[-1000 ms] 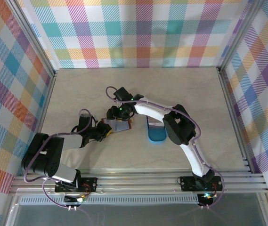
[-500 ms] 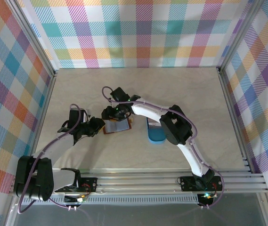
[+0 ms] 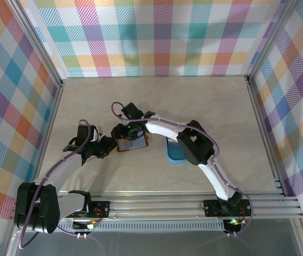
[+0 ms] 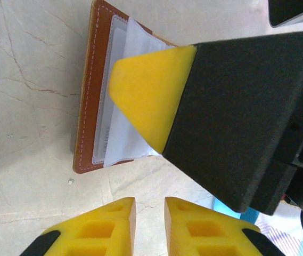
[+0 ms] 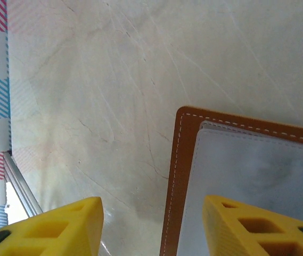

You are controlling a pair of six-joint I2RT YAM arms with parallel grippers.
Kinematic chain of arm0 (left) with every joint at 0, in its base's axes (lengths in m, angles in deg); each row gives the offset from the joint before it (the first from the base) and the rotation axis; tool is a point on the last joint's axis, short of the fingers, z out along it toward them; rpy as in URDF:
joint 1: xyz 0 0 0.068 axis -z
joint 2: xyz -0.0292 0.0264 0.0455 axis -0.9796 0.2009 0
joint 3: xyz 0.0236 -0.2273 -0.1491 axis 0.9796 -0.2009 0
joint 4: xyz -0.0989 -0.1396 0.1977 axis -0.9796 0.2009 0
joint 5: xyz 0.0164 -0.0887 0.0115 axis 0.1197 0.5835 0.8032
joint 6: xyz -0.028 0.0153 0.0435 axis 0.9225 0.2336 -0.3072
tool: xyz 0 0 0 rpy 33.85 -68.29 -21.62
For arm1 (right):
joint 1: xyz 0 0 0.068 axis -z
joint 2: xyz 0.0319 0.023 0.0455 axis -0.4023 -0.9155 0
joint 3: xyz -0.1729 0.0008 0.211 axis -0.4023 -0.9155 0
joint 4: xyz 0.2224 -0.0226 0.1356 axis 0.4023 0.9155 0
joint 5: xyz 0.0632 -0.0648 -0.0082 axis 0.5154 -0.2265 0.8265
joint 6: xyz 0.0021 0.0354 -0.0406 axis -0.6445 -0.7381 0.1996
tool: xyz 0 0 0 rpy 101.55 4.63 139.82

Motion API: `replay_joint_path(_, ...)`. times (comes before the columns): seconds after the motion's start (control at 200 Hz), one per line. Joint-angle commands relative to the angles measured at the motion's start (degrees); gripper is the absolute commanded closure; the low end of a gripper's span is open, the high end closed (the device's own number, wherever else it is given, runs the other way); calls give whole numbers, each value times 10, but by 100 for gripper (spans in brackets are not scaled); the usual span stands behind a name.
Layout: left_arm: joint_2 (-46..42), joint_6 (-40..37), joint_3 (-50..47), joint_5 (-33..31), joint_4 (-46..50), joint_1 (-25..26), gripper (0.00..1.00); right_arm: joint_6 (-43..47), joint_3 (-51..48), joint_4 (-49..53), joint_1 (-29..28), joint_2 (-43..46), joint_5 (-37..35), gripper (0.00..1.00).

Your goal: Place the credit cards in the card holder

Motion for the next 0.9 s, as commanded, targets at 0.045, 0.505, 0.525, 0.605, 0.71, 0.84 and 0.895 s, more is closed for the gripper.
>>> replay_joint_path(0.045,-13,-28,19,-5,11,-8,78,15,-85,-82,26,104,3,47)
replay_joint_path(0.505,-2,-192,189,-63,69,95,58,367,-401,-143,170,448,-76,42)
replay_joint_path(0.525,2,-210,205,-65,83,103,58,385,-412,-138,180,462,-70,41)
replay_joint_path(0.605,12,-287,250,-33,100,128,58,490,-458,-125,205,514,-84,40)
replay_joint_path(0.71,15,-391,269,22,91,149,57,659,-499,-63,206,564,-115,37)
replay_joint_path(0.84,13,-539,258,43,87,178,46,738,-539,-15,206,607,-160,37)
replay_joint_path(0.895,16,-574,252,54,75,185,41,753,-545,-1,205,616,-158,37)
